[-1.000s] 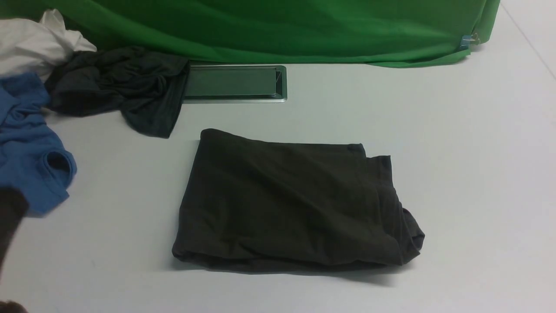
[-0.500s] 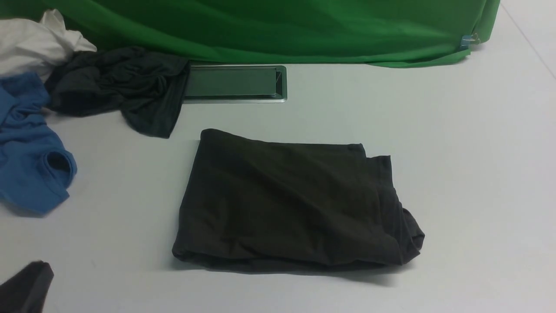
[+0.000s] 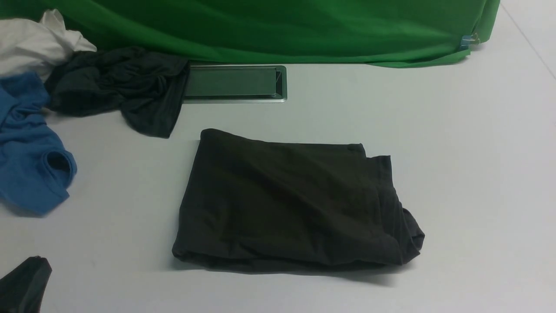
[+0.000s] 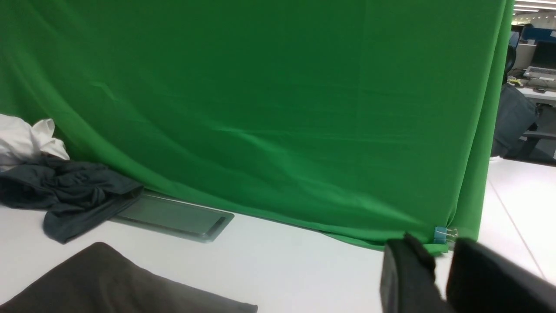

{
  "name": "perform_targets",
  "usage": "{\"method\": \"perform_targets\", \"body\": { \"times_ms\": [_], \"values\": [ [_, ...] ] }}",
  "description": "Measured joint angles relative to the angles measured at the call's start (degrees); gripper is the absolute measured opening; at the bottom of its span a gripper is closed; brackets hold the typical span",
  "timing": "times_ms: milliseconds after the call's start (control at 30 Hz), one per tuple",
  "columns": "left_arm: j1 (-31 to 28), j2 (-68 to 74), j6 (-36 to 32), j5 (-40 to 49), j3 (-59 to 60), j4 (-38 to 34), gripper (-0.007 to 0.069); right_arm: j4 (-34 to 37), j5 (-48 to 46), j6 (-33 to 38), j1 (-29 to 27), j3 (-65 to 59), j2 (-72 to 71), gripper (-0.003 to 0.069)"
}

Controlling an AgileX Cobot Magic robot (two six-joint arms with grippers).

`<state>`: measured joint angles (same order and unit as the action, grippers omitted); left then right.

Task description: Fold a long-sleeved shirt on a white desktop.

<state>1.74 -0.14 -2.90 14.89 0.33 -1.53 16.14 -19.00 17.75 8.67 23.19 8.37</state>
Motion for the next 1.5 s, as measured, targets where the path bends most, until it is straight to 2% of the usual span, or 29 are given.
{"method": "perform_targets", "body": {
  "times_ms": [1033,1233,1333,1467,1500],
  "values": [
    [0.0,0.0,0.06,-0.15,0.0,0.0,0.002,0.0,0.02,0.0,-0.07,0.0,0.0,0.0236],
    [0.0,0.0,0.06,-0.15,0.02,0.0,0.0021,-0.5,0.02,0.0,-2.76,0.0,0.0,0.0236],
    [0.0,0.0,0.06,-0.15,0.02,0.0,0.0021,-4.53,-0.68,-0.75,-4.81,0.0,0.0,0.0237],
    [0.0,0.0,0.06,-0.15,0.02,0.0,0.0021,-13.5,-3.61,-8.87,-6.13,-0.54,0.0,0.0237],
    [0.0,0.0,0.0,-0.15,0.02,0.0,0.0021,-13.5,-3.61,-9.31,-6.18,-0.54,0.0,0.0237]
  ]
}}
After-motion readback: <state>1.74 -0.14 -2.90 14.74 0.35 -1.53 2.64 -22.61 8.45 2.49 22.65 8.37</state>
